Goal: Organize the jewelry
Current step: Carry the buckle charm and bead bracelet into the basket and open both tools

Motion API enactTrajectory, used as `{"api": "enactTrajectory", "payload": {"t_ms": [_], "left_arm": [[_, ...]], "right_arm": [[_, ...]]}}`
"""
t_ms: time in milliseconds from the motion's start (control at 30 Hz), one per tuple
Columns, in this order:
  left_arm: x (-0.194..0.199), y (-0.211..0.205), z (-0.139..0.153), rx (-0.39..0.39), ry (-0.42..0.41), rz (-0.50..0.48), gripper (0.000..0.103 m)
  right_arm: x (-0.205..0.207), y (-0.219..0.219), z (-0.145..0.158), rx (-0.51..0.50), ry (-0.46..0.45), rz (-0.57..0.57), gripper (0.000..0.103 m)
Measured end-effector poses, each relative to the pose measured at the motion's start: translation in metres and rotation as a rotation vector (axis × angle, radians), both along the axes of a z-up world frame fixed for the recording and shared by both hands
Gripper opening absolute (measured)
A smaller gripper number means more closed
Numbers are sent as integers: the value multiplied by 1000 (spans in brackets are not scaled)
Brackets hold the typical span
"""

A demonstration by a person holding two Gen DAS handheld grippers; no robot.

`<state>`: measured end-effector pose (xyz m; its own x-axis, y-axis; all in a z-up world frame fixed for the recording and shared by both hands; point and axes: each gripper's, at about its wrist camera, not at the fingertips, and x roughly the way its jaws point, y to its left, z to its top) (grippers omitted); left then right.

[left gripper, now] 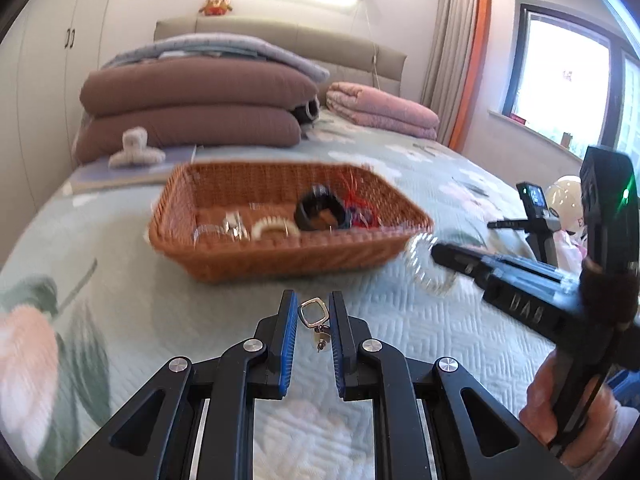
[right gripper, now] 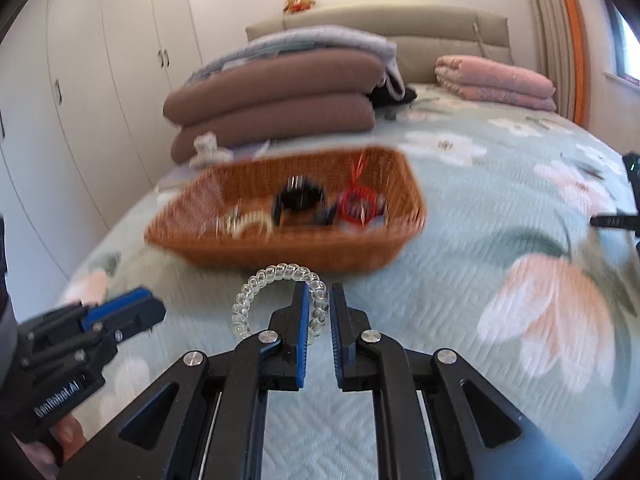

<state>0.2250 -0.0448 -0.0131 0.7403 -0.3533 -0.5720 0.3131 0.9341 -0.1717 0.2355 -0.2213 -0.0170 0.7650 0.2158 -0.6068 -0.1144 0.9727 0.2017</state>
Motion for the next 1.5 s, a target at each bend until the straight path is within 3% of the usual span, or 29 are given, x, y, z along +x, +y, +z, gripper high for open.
{"api": "enactTrajectory", "payload": {"t_ms": [233, 367, 600, 700, 867, 1033, 1167, 1500], "left_arm": [[51, 8, 48, -25, -111, 26, 16], [83, 19, 55, -82, -135, 59, 16], [139, 34, 38, -163, -106, 126, 16], [150, 33, 29, -145, -120, 153, 16], [160, 31, 4, -120, -73, 161, 16], [171, 42, -14, -176, 13, 157, 16], [179, 41, -25, -151, 59, 160, 16], [175, 32, -25, -113, 42, 158, 16]], "right_arm": [[45, -4, 41, 14, -78, -21, 12], [82, 1, 50, 8, -77, -16, 12], [138, 17, 40, -43, -28, 5, 12], [158, 25, 28, -33, 12, 8, 12], [187, 40, -2, -27, 146, 8, 12], [202, 42, -22, -14, 245, -4, 12], [208, 43, -29, -34, 263, -14, 12], [209, 43, -31, -46, 251, -30, 12]]}}
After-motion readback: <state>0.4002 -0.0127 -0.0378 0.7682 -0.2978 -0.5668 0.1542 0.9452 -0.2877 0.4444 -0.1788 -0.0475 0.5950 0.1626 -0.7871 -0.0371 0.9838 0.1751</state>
